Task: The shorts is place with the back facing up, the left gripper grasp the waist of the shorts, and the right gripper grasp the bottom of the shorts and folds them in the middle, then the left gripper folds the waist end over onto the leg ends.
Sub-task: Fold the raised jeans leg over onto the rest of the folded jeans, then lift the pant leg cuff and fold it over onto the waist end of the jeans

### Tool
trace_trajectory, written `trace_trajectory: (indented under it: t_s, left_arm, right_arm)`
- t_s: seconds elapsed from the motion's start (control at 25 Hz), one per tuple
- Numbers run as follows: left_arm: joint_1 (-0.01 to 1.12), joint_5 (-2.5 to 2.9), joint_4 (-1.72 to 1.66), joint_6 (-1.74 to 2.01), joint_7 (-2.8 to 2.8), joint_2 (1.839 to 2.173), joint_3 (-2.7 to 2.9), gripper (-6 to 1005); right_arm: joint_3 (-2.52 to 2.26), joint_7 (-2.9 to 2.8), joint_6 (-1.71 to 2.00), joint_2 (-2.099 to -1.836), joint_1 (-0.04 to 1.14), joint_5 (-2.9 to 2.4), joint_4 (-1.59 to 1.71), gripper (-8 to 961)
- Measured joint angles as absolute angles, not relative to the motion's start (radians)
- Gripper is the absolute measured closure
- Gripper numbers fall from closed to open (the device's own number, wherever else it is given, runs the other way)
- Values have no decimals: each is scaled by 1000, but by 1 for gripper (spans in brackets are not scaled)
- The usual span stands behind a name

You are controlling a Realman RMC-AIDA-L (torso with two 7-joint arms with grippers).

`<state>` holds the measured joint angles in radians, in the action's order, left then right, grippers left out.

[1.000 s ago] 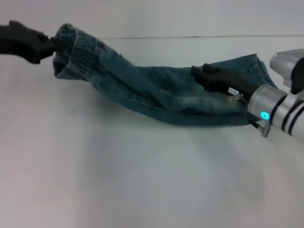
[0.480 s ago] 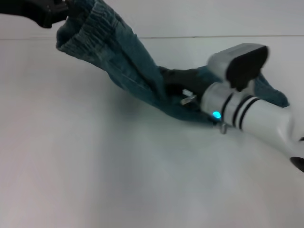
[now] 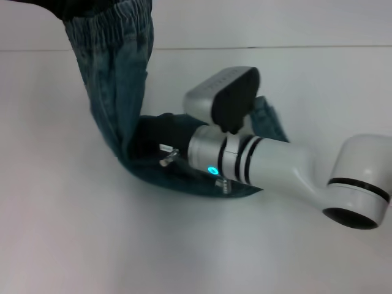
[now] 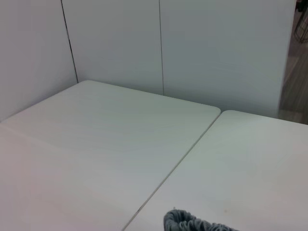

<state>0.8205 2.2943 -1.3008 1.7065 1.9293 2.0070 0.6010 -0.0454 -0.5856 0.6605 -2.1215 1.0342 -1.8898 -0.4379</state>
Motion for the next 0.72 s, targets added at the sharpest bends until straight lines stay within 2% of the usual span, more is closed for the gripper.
trace_trajectory:
  t_s: [0.16,0.36,0.64,0.72]
  left_arm:
    - [812,2294,-1303,1707,1930,2012,601,963]
    - [793,2295,-1299,1707,1923,2022,603,959]
    - [770,2295,-1302,1693,1900,2069,629,954]
    - [769,2295,-1300,1676,1898,2091,652,952]
  right_arm:
    - [33,-585,624,-2121,1023,-1990,-454,946]
    - [33,-595,647,-2103,952,-2000,-440,947]
    - [61,-691,892,-2097,760,-2003,-244,946]
    - [91,-737,983,-2097,720,-2000,-174,946]
